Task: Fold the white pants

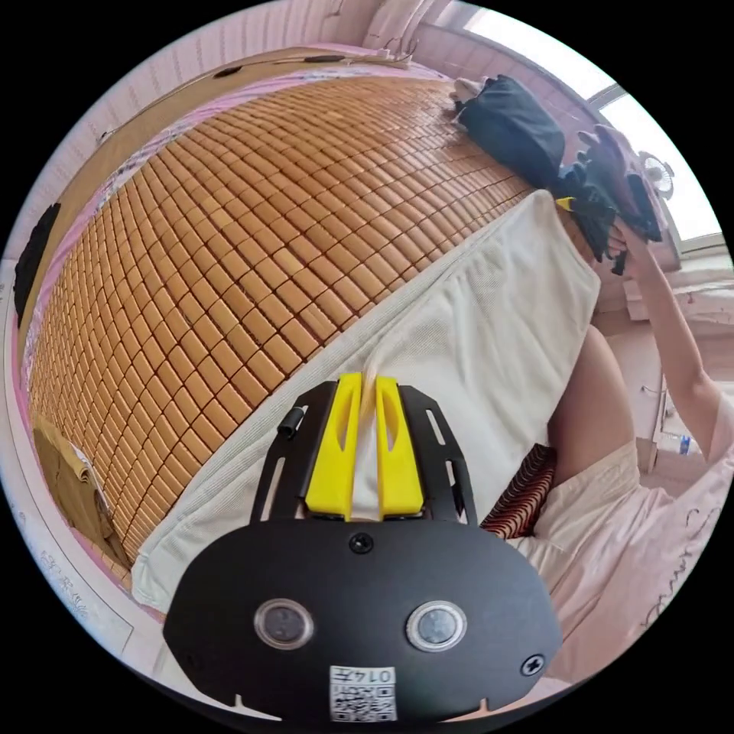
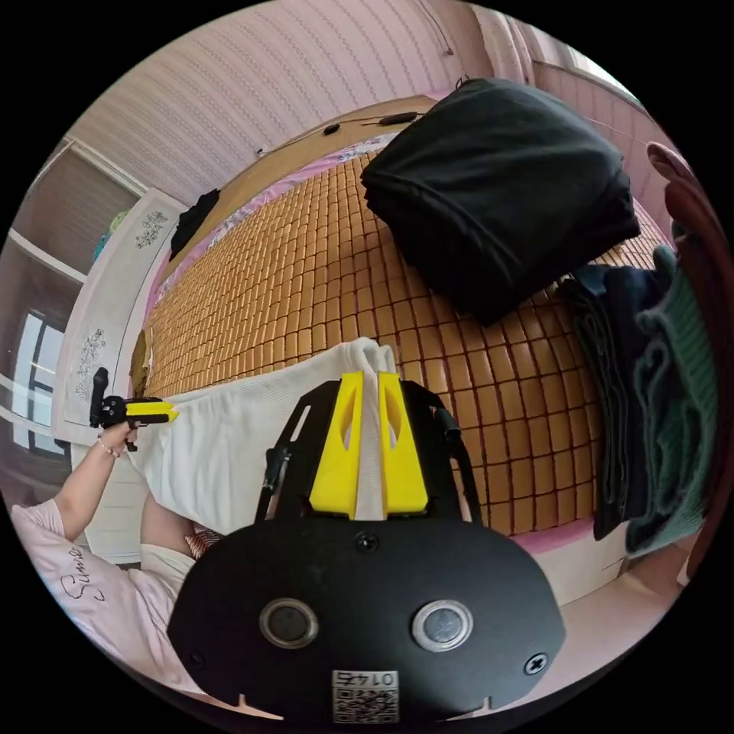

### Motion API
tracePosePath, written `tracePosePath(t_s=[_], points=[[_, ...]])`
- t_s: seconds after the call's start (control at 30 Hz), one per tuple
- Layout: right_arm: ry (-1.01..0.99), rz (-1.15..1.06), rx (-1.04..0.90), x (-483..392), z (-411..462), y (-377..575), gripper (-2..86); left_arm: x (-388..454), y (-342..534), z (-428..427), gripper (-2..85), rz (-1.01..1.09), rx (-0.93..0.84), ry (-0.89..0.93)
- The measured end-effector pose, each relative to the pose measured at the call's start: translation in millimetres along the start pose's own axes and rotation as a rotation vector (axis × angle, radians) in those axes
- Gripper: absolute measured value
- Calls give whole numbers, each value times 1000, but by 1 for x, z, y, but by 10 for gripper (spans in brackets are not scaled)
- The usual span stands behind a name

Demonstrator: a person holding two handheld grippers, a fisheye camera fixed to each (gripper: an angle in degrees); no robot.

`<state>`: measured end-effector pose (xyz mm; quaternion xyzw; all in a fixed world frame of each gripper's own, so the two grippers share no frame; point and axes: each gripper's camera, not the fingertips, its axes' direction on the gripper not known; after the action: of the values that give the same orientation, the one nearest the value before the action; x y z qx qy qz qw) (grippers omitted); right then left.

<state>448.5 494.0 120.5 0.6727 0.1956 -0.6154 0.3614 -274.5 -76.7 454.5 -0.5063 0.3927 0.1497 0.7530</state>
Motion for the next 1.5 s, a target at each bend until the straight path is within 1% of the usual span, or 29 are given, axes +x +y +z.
tracePosePath(t_s=[0.03,0.1,0.17,0.2,0.27,0.33,0.4,0.43,0.47,0.53,0.6,0.67,0.73,0.8,0.87,0.93,0.97,1.03,1.1,1.17,1.2,1.27,1.3,1.37,1.4,1.47,1.5], points=[[-30,5,33,5,-4,18,53,1,-7,24,47,11,-65,-62],[8,37,61,15,-14,52,67,9,-11,31,47,68,-46,-100],[36,164,107,34,-24,104,96,12,-12,34,47,88,-39,-130],[17,204,120,39,-25,117,103,13,-10,35,47,93,-28,-136],[-112,328,138,56,-15,154,133,10,-9,38,47,84,-9,-131],[-168,374,100,64,1,162,137,5,-12,39,46,62,-19,-112],[-170,392,76,67,14,161,116,3,-14,40,45,56,-31,-106],[-153,398,69,68,14,161,90,3,-15,41,44,55,-33,-112],[-201,376,55,68,15,159,76,4,-14,41,43,59,-32,-125],[-233,349,58,65,13,159,56,5,-13,41,41,65,-27,-147],[-280,313,80,62,4,157,43,5,-11,40,38,64,-18,-162],[-343,268,193,58,-25,155,35,5,-9,32,31,57,22,-150],[-298,217,247,52,-43,154,34,10,-6,20,29,86,81,-108],[-225,237,259,59,-42,158,34,16,-5,14,33,114,129,-82],[-162,381,172,83,-7,167,38,19,-9,21,55,116,147,-75],[-119,436,109,86,18,173,43,12,-14,36,68,77,115,-37],[-61,417,106,76,25,173,45,4,-13,41,70,37,104,5],[38,358,93,55,26,168,44,-1,-4,33,72,34,144,55],[168,306,68,33,23,163,36,-3,14,17,73,73,185,47],[353,209,95,-2,15,152,30,-7,46,-2,73,125,193,-8],[374,161,114,-14,13,148,29,-9,56,-6,73,132,189,-32],[354,-69,186,-68,17,127,30,-22,94,-18,72,147,158,-132],[333,-128,196,-84,22,120,32,-26,103,-20,72,143,148,-157],[226,-373,202,-152,54,89,47,-47,136,-24,71,89,105,-265],[198,-432,198,-171,64,81,52,-54,144,-24,71,65,97,-285],[97,-647,160,-243,112,51,74,-83,170,-25,72,-32,83,-289],[80,-692,139,-261,125,45,78,-90,176,-25,75,-57,79,-283]])
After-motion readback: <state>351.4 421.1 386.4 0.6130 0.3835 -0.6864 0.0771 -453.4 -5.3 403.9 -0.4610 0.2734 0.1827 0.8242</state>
